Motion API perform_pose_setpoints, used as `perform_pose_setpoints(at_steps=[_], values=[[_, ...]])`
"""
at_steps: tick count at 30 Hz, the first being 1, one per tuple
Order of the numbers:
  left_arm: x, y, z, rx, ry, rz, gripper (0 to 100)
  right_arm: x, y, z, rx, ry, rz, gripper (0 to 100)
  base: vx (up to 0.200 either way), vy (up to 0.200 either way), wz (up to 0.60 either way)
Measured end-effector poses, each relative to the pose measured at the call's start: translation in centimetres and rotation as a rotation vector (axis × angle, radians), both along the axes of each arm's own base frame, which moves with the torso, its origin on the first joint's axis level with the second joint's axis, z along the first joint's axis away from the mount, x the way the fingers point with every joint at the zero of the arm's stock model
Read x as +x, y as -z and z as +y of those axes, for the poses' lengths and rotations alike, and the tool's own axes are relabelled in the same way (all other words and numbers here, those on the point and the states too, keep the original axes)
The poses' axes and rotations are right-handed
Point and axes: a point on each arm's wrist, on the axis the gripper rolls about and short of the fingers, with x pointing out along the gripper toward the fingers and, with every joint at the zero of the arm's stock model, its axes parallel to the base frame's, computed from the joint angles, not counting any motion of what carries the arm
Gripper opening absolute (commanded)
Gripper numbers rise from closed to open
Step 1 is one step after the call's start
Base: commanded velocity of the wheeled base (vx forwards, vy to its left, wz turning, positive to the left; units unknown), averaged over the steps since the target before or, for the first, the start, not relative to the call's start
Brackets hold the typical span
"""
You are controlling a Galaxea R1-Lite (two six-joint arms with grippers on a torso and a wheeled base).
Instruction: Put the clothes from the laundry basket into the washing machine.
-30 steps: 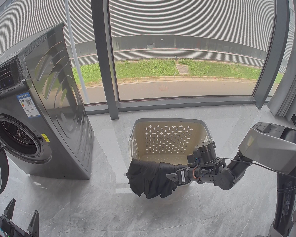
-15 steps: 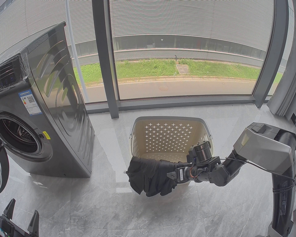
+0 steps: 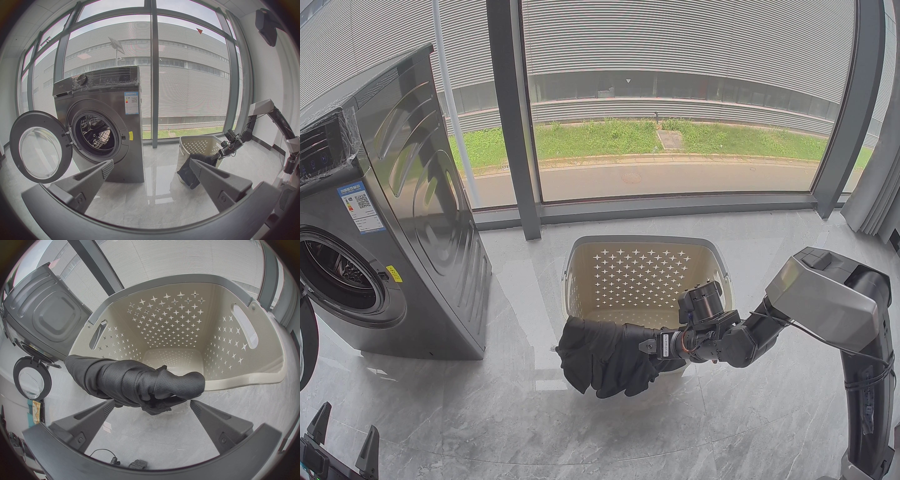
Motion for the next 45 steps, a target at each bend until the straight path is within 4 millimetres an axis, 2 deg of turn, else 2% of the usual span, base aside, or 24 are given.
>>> perform_pose_setpoints(at_steps=[21,22,39,45], values=[[0.0,0.0,0.0,0.001,0.0,0.0,100,1.6,1.2,0.9,0.017,0.038,-0.022,100,0.0,0.0,0.0],[0.0,0.0,0.0,0.001,0.0,0.0,100,1.7,1.2,1.0,0.015,0.04,-0.024,0,0.0,0.0,0.0],[0.0,0.0,0.0,0.0,-0.004,0.0,100,1.1,1.7,1.2,0.019,0.046,-0.002,0,0.0,0.0,0.0],[0.0,0.0,0.0,0.0,-0.004,0.0,100,-0.1,0.5,1.6,0.031,0.034,0.003,0,0.0,0.0,0.0]])
